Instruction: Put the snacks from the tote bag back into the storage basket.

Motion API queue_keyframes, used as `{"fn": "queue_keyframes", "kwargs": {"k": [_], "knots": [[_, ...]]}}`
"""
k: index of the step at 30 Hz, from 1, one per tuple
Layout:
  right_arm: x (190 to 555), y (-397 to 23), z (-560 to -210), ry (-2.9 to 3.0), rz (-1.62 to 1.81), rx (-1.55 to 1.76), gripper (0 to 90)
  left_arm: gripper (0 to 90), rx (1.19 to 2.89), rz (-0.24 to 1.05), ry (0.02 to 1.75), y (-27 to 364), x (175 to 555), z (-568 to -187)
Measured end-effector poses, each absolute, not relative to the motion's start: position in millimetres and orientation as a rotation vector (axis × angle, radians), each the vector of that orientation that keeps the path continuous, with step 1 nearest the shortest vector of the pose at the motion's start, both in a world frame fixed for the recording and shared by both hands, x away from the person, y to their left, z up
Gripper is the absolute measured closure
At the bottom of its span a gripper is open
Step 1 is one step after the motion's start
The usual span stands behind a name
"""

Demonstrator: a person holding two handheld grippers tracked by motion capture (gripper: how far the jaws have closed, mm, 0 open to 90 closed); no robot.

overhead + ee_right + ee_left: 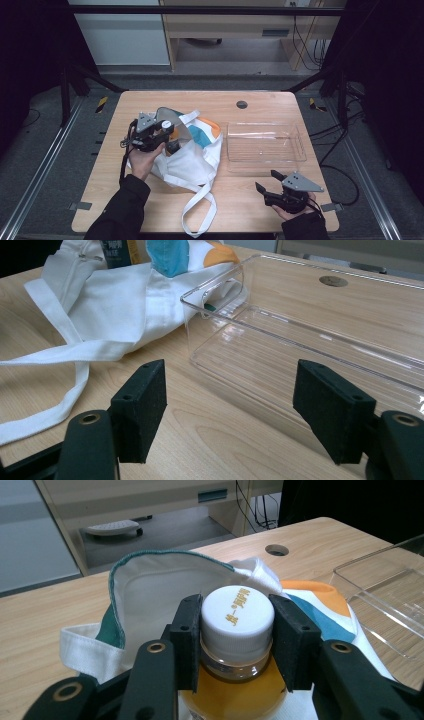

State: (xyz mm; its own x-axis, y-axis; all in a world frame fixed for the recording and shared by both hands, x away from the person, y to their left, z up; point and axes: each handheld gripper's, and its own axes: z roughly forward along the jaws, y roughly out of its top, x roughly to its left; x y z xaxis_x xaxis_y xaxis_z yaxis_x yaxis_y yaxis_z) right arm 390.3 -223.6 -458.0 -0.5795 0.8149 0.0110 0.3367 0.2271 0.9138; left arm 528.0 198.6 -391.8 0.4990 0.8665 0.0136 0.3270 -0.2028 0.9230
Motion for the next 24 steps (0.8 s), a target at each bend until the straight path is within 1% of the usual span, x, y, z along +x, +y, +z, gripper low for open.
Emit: {"fn": "queue_keyframes", "kwargs": {"k": [8,24], "knots": [[390,-224,-458,2.031,1.327,1.050,29.6,58.4,1.756,0.729,0.981,201,519,-374],[390,-223,-458,2.035,1.325,1.043,29.2,58.5,1.700,0.741,0.967,212,503,-344]]}}
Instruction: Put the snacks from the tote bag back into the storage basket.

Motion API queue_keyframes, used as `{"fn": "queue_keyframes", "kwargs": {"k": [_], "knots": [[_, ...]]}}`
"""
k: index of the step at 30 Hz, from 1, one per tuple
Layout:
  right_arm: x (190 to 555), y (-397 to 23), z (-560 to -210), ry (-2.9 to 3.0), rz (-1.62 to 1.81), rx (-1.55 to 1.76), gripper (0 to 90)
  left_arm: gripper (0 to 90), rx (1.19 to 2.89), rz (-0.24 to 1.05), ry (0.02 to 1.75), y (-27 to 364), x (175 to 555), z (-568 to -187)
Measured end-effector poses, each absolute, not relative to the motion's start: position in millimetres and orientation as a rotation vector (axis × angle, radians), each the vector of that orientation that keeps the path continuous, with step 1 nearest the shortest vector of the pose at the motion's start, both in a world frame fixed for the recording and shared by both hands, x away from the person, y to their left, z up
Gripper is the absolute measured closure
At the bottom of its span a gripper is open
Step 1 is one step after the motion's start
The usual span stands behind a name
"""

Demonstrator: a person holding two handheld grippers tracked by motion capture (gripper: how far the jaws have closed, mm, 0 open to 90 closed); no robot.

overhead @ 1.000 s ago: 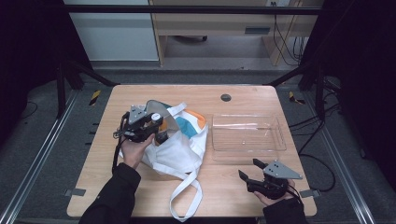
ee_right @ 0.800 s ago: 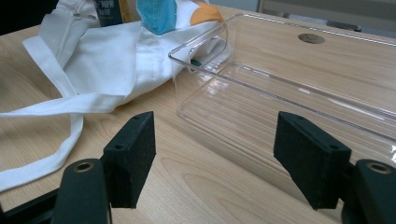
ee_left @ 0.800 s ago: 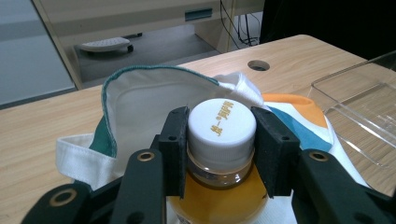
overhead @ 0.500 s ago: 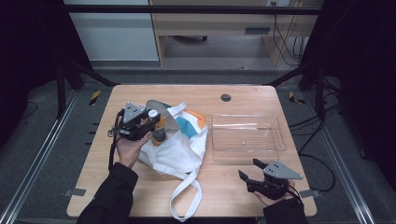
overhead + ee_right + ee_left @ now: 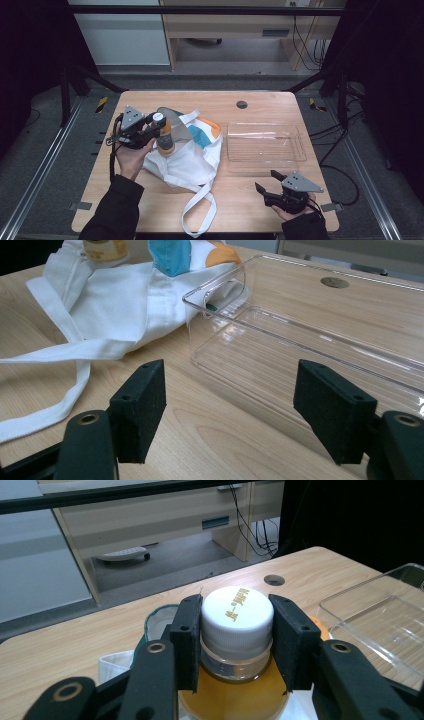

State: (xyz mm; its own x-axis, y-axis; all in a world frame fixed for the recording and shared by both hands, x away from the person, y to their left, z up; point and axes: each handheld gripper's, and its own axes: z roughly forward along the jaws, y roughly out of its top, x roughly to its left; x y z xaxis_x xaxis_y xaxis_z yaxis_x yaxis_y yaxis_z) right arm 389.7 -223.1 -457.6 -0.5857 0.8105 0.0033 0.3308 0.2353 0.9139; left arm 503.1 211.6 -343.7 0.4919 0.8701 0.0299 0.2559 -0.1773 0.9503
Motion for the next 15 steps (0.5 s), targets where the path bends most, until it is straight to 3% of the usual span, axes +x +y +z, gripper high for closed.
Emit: {"fn": "queue_keyframes", "kwargs": {"k": [15], "knots": [[389,-223,-458,2.034,1.325,1.046,28.0,58.5,1.703,0.697,0.915,197,479,-318]]}}
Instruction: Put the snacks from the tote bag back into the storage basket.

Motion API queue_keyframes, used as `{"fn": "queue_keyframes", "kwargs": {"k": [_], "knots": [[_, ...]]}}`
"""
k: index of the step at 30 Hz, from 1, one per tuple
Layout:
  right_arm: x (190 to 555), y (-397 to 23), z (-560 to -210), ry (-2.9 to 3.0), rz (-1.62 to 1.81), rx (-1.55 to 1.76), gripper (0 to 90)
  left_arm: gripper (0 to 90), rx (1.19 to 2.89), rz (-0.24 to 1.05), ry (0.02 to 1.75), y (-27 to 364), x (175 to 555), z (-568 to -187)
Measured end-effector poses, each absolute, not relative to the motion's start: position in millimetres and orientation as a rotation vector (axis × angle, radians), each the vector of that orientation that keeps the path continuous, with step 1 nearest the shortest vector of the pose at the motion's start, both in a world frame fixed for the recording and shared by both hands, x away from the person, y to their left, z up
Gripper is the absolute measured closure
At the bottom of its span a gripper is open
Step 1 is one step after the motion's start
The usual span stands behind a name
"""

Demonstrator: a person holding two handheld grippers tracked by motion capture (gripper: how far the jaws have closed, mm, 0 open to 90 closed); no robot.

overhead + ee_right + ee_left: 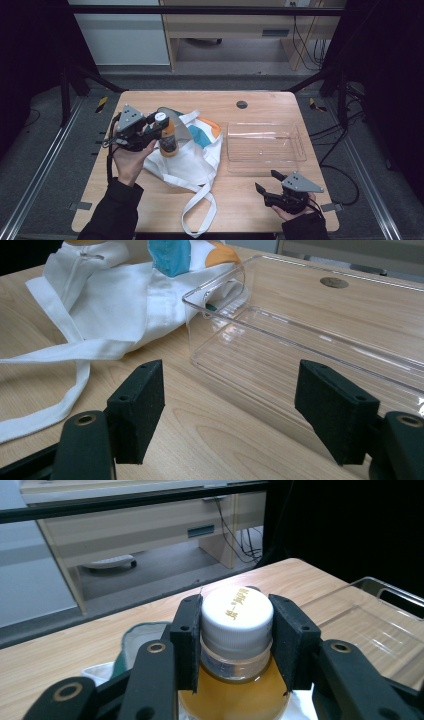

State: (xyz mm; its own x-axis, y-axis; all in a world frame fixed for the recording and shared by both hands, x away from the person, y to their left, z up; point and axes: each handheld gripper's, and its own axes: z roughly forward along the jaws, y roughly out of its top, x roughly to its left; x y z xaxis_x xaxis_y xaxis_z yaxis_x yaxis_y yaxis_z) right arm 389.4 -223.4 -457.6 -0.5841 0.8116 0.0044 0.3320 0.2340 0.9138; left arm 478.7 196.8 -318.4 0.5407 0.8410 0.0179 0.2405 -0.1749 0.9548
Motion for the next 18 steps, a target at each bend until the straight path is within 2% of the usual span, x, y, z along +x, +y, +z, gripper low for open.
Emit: {"fn": "queue_keyframes", "kwargs": {"k": [18], "knots": [[390,-223,-459,2.041,1.309,1.054,27.6,58.5,1.744,0.649,0.827,165,462,-314]]}}
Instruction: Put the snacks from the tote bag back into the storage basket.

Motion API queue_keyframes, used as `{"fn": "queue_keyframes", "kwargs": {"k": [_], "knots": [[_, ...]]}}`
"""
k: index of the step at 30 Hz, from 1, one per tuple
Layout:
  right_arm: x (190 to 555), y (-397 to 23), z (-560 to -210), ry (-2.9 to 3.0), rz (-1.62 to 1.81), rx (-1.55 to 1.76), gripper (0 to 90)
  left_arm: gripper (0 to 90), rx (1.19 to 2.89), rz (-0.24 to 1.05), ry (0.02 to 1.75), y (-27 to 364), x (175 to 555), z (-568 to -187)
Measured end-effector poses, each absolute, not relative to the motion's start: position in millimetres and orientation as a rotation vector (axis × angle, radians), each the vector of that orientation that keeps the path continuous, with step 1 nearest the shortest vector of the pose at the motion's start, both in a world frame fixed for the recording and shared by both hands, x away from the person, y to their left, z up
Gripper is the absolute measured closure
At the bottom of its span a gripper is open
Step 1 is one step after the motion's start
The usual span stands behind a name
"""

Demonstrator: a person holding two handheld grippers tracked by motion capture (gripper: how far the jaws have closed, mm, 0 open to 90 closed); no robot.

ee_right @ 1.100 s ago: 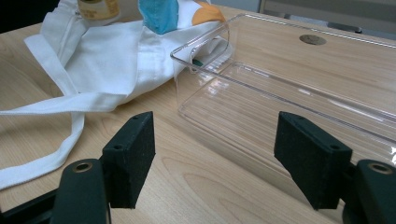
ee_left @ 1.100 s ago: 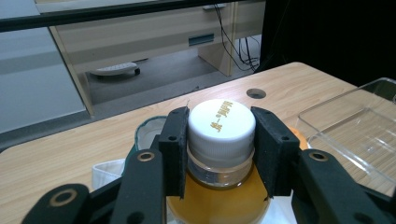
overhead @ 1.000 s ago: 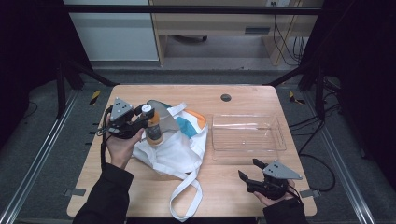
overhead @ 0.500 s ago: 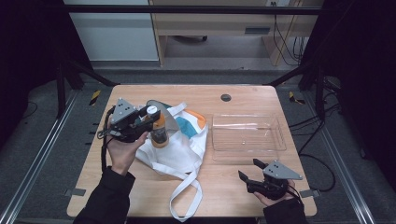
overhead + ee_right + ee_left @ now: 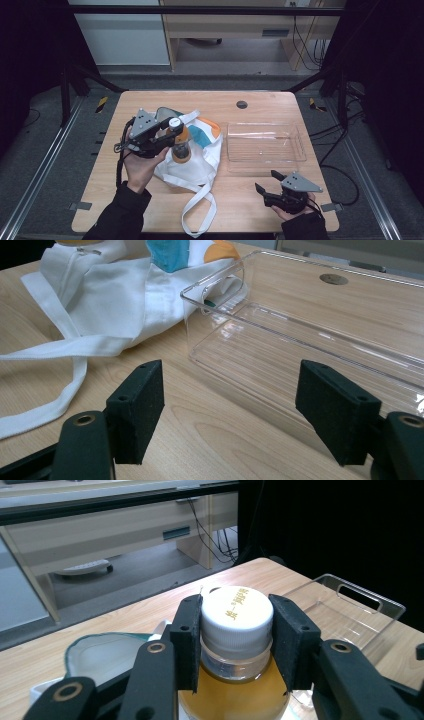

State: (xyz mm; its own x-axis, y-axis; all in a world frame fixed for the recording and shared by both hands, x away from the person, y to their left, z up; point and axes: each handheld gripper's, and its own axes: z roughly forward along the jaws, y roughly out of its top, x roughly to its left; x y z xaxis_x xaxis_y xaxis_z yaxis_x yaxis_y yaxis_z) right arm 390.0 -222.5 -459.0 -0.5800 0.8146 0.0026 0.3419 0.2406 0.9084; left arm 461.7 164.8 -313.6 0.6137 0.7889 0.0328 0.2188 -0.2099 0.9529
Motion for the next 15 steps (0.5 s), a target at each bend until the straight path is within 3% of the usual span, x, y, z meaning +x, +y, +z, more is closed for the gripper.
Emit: {"fn": "queue_keyframes", "kwargs": {"k": [15], "knots": [[390,-223,-460,2.041,1.303,1.051,27.1,58.5,1.745,0.625,0.779,139,465,-302]]}}
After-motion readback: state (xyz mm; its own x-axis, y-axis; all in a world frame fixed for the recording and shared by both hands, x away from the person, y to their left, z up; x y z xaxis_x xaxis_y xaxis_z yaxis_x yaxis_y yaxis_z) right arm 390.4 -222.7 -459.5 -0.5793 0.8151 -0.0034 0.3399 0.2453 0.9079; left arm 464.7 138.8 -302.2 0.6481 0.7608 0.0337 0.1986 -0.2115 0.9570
